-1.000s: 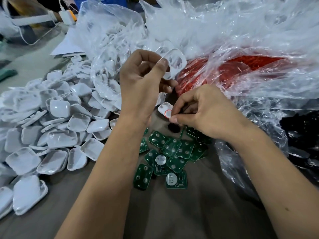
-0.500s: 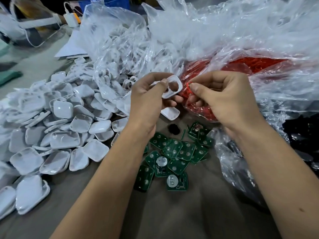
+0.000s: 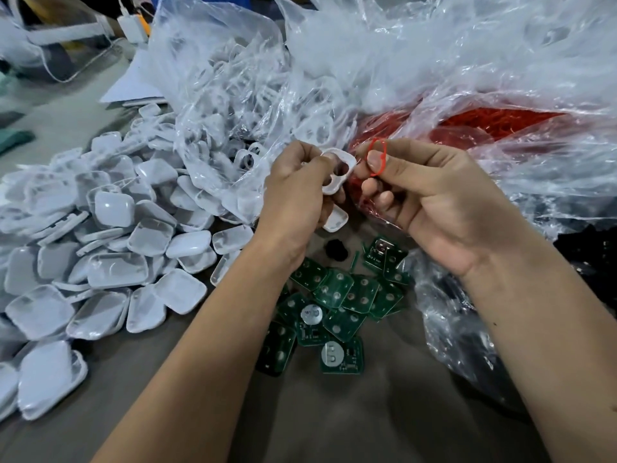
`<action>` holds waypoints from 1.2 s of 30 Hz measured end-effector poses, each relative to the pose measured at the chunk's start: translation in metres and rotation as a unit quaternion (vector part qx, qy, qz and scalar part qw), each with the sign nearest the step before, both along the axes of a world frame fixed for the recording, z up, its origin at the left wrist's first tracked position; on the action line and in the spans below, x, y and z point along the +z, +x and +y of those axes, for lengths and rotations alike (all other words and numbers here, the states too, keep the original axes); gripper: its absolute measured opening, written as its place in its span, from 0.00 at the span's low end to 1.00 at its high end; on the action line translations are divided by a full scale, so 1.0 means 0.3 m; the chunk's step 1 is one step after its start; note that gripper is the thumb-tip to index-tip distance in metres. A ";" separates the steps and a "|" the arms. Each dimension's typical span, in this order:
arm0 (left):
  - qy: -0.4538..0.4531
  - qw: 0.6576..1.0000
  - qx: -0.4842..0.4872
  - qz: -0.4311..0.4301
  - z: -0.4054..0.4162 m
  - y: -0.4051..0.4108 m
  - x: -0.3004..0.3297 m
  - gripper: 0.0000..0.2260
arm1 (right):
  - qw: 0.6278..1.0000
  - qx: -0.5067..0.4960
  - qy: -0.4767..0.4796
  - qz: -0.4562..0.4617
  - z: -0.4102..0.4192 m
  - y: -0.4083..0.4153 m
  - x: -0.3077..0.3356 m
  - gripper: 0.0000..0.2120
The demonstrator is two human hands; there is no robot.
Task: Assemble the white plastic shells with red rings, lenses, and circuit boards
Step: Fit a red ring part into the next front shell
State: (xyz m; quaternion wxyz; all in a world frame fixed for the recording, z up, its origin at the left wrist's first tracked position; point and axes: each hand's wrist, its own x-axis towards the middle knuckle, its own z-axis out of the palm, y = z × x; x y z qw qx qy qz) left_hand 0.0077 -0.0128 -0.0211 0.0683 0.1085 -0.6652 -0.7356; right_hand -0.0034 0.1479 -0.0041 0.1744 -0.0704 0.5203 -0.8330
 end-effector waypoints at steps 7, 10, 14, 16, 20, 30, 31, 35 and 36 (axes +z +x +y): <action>-0.005 0.999 -0.043 0.000 -0.002 0.001 -0.001 0.07 | 0.992 -0.083 0.072 0.062 -0.006 0.012 0.007 0.04; -0.020 0.998 -0.052 0.019 0.002 0.003 -0.001 0.08 | 0.989 -0.097 0.081 0.073 -0.014 0.017 0.011 0.04; -0.012 0.999 -0.041 0.031 0.003 0.007 0.002 0.11 | 0.988 -0.105 0.089 0.070 -0.020 0.021 0.014 0.05; -0.011 0.999 -0.035 0.023 0.003 0.008 0.003 0.11 | 0.988 -0.107 0.099 0.059 -0.019 0.019 0.013 0.05; -0.006 1.000 -0.026 0.002 -0.001 0.004 0.005 0.08 | 0.988 -0.108 0.099 0.043 -0.015 0.014 0.008 0.05; 0.058 0.998 -0.037 0.006 -0.002 0.009 0.016 0.03 | 0.989 -0.100 0.094 0.051 -0.011 0.011 0.006 0.07; 0.066 0.997 -0.036 0.003 -0.003 0.008 0.016 0.03 | 0.988 -0.105 0.095 0.054 -0.011 0.010 0.005 0.07; 0.077 0.997 -0.029 0.007 -0.001 0.006 0.010 0.05 | 0.986 -0.119 0.101 0.059 -0.012 0.004 -0.001 0.07; 0.077 0.997 -0.027 0.009 0.000 0.006 0.009 0.05 | 0.986 -0.122 0.101 0.059 -0.012 0.003 -0.002 0.07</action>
